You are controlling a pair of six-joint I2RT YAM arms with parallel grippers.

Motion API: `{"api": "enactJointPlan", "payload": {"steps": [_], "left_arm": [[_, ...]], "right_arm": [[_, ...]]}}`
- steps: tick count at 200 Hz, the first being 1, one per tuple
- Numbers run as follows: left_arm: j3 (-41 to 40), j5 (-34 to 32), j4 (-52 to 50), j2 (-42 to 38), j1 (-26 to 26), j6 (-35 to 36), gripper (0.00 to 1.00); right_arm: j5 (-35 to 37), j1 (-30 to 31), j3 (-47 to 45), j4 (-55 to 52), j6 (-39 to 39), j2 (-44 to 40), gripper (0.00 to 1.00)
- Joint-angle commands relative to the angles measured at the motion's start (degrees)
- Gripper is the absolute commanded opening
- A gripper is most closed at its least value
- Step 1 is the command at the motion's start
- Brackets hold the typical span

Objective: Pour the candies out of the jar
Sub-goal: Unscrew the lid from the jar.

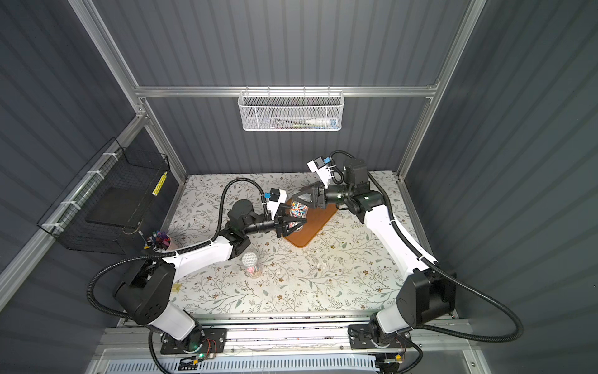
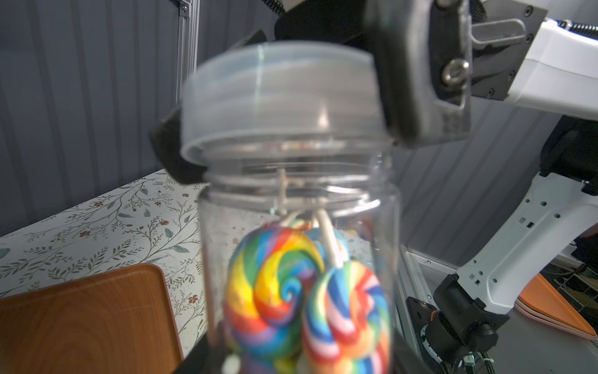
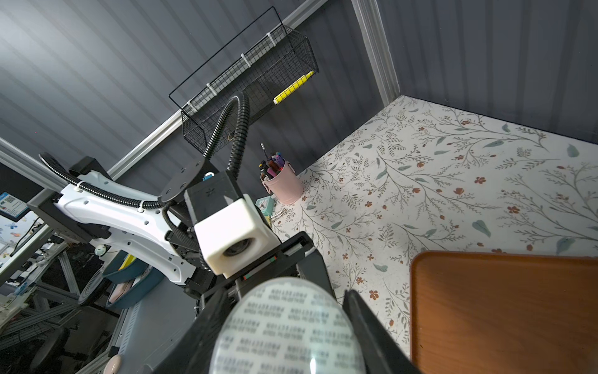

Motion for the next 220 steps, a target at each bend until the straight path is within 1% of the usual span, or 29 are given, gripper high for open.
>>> {"api": "enactJointPlan", "payload": {"steps": [1,20,47,74,112,152,165,185,190,201,220], "left_arm": [[0.93,3.76,-3.33,1.68,-0.81,0.94,0.00],[0.93,3.69,-3.63,1.90,-0.81,0.87,0.00],[0.73,1.92,-5.29,1.73,-0.81,1.75,0.00],[0.45,-1.25,-6.56,1.12,-0.81,2.83,0.00],[0.76,-4.01,-6.67,1.11,-0.76,3.55,0.00],[1.18,-4.67,-5.79,1.28,-0.81,3.92,0.00],[1.26,-4.76,-5.55,1.11,-0.81,3.89,0.00],[1.11,-5.10,-5.44,0.77,-0.81,4.03,0.00],[1.06,-5.24,-5.45,0.63,-0.81,3.99,0.00],[0.94,-5.29,-5.53,0.41,-0.81,4.19,0.00],[0.85,-5.38,-5.79,0.19,-0.81,4.32,0.00]], "right_arm": [[-1.83,0.31,3.00,2.42,-0.21,-0.15,0.47],[1.65,-0.19,2.87,2.28,-0.56,-0.43,0.48],[11.74,-0.33,4.80,-2.28,-2.89,-0.27,0.49],[15.36,-0.17,4.63,-2.93,-1.78,-0.28,0.52],[16.11,0.24,2.60,-3.43,-1.14,-0.83,0.55],[15.58,1.16,1.21,-3.30,-1.31,-0.74,0.60],[15.34,1.25,1.24,-3.30,-1.57,-0.66,0.64],[15.21,1.25,1.38,-3.30,-1.45,-0.36,0.66],[15.16,1.25,1.47,-3.27,-1.34,-0.28,0.66],[15.20,1.26,1.63,-3.31,-1.06,-0.15,0.61],[15.70,1.25,1.61,-3.33,-1.05,-0.02,0.59]]}}
